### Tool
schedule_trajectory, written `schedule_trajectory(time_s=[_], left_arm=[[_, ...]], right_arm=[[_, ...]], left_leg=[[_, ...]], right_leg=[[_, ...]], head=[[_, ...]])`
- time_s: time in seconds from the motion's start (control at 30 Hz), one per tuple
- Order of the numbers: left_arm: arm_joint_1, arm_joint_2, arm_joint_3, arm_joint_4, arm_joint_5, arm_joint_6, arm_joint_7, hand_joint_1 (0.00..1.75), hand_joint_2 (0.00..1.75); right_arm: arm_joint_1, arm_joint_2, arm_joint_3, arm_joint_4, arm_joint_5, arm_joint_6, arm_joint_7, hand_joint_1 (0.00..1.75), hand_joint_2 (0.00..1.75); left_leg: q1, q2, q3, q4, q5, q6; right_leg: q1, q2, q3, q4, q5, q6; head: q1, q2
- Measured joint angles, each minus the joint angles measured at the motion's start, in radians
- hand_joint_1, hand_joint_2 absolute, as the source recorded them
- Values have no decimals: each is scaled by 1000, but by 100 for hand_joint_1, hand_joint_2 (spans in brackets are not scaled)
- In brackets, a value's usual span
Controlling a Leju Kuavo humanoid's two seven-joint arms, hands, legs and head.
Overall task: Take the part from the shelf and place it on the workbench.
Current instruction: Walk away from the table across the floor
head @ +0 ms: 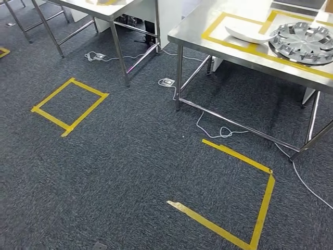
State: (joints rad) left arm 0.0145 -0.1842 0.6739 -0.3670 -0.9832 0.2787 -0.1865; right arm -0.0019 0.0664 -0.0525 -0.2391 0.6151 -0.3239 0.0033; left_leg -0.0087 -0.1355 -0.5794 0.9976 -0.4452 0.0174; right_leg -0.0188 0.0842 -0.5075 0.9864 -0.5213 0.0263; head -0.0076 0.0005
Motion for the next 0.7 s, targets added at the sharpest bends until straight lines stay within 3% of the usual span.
schedule_trajectory(time_s=[0.03, 0.07, 0.1, 0.17, 0.23, 0.27, 0.33, 0.4, 0.47, 0.5, 0.53, 0.6, 0.67, 0.7], left_arm=[[1, 1, 0, 0, 0, 0, 0, 0, 0], [2, 2, 1, 0, -1, 0, 0, 0, 0], [1, 2, 1, 0, -1, 0, 0, 0, 0], [-3, 2, 1, 0, -3, 0, 0, 0, 0], [-4, 2, 1, 0, -4, 0, 0, 0, 0], [-2, 2, 1, 0, -4, 0, 0, 0, 0], [0, 2, 1, 0, -4, 0, 1, 0, 0], [-3, 3, 1, 0, -4, 0, 1, 0, 0], [-5, 3, 1, 0, -4, -1, 1, 0, 0], [-4, 3, 1, 0, -4, 0, 1, 0, 0], [-2, 3, 1, 0, -4, 0, 1, 0, 0], [0, 3, 2, 0, -4, 0, 1, 0, 0], [-3, 3, 4, 0, -4, 0, 1, 0, 0], [-4, 2, 4, 0, -4, 0, 1, 0, 0]], right_arm=[[0, 0, 3, 0, 3, 0, 1, 0, 0], [0, 0, 6, 0, 7, 0, 1, 0, 0], [1, 0, 9, 0, 11, -1, 1, 0, 0], [4, -1, 14, 0, 17, -2, 2, 0, 0], [5, -1, 19, 0, 21, -2, 3, 0, 0], [4, -1, 21, 0, 23, -2, 3, 0, 0], [2, -1, 24, 0, 26, -2, 3, 0, 0], [1, -1, 27, 0, 28, -2, 3, 0, 0], [0, -2, 30, 0, 29, -2, 2, 0, 0], [-2, -2, 32, 0, 30, -3, 2, 0, 0], [-4, -2, 33, 0, 31, -3, 2, 0, 0], [-8, -2, 37, -1, 32, -4, 2, 0, 0], [-6, -3, 40, -1, 32, -4, 2, 0, 0], [-3, -3, 41, -1, 32, -4, 2, 0, 0]], left_leg=[[0, 2, -4, 3, -1, -6], [-1, 21, -11, 18, -11, -12], [-1, 51, -27, 52, -34, -19], [5, 111, -83, 176, -102, -33], [13, 126, -130, 280, -139, -43], [17, 129, -129, 282, -128, -45], [21, 146, -70, 175, -64, -46], [15, 185, -4, 50, -24, -38], [7, 199, 14, 10, -28, -22], [7, 188, 12, 9, -27, -13], [7, 178, 12, 7, -26, -6], [10, 159, 13, 2, -22, 8], [11, 138, 13, 0, -20, 17], [9, 125, 13, 0, -20, 20]], right_leg=[[-1, -13, 3, -3, 3, -5], [-3, -28, 6, -7, 6, -10], [-6, -44, 8, -10, 7, -14], [-4, -79, 10, -12, 5, -19], [-3, -112, 11, -11, 2, -20], [-3, -127, 12, -11, 0, -19], [-4, -152, 20, -11, -6, -14], [0, -174, 23, -10, -15, -2], [5, -193, 26, -12, -22, 10], [5, -203, 32, -14, -24, 16], [3, -203, 36, -14, -28, 21], [-1, -161, 25, 23, -57, 29], [-2, -104, -36, 149, -121, 30], [-1, -92, -76, 224, -149, 30]], head=[[0, 0], [-4, 0], [-9, 0], [-18, 0], [-18, 0], [-18, 0], [-19, 0], [-19, 0], [-18, 0], [-17, 0], [-17, 0], [-13, 0], [-8, 0], [-8, 0]])
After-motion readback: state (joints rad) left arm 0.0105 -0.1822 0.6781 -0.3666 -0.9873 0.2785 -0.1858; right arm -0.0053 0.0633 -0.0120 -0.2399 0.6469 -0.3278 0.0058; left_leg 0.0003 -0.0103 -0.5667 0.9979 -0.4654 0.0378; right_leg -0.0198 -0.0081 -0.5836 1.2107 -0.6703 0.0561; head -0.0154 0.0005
